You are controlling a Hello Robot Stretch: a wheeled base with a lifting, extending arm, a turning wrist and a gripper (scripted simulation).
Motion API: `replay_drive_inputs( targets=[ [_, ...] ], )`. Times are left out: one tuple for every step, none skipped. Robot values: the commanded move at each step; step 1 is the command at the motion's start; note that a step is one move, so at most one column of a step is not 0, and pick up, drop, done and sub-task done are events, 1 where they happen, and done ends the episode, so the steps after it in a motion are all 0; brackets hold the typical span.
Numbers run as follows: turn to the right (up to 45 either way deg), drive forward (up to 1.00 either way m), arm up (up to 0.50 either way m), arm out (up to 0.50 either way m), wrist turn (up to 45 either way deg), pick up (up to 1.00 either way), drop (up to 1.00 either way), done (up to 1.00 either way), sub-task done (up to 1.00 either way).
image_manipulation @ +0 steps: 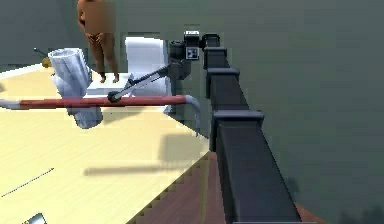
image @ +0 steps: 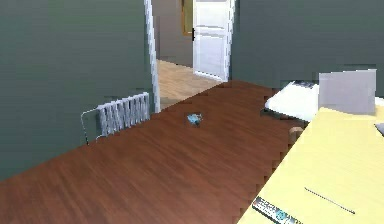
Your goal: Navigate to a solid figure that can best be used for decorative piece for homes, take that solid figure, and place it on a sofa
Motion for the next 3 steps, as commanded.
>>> replay_drive_inputs(
  targets=[
    [0.0, 0.00, 0.00, 0.00, -45.0, 0.00, 0.00, 0.00, 0.00],
    [0.0, 0.00, 0.00, 0.00, -15.0, 0.00, 0.00, 0.00, 0.00],
    [0.0, 0.00, 0.00, -0.40, 0.0, 0.00, 0.00, 0.00, 0.00]
  ],
)
